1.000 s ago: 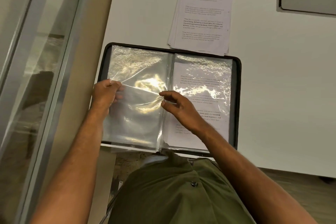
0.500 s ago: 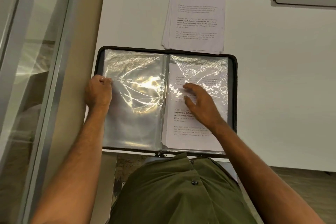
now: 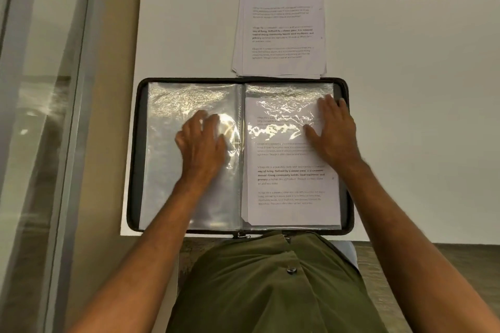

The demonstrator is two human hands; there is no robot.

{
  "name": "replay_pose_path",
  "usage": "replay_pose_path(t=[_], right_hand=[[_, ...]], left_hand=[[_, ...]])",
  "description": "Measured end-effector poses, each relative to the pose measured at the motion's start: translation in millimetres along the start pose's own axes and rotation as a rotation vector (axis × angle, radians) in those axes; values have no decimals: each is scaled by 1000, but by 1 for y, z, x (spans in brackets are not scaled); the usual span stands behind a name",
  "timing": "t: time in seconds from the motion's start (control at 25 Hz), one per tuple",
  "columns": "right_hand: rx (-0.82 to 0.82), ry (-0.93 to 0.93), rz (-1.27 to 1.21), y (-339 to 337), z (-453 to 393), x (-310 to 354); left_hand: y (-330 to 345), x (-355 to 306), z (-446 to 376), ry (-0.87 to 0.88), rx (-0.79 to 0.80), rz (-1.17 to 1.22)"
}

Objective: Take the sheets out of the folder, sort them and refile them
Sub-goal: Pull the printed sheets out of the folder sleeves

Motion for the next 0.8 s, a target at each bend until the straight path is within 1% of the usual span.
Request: replay_pose_path(t=[0.08, 0.16, 0.32, 0.52, 0.68, 0.76, 0.8], right_hand=[[-6, 32, 49, -3, -7, -6], [-17, 64, 94, -5, -11, -13], [-56, 43, 151, -3, -7, -14], [-151, -89, 120, -4, -2, -1], [-200, -143, 94, -6, 4, 8], [-206, -119, 24, -11, 10, 14], [-208, -95, -54, -15, 14, 17]], left_hand=[[7, -35, 0, 145, 10, -9], [10, -59, -6, 216, 20, 0], [7, -79, -33, 238, 63, 23], [-5, -100, -69, 291, 83, 70], [-15, -113, -91, 364, 10, 46], [-18, -114, -97, 375, 3, 68], [-18, -114, -100, 379, 12, 80]])
Point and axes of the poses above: each hand's wrist, its own z-axis away from the middle knuckle, its own y-axis out of the palm, x = y × z, the point moved 9 cm from there along -z, towards the middle knuckle, and after that the axes turned 14 degrees about -z, right-handed, at the moved point
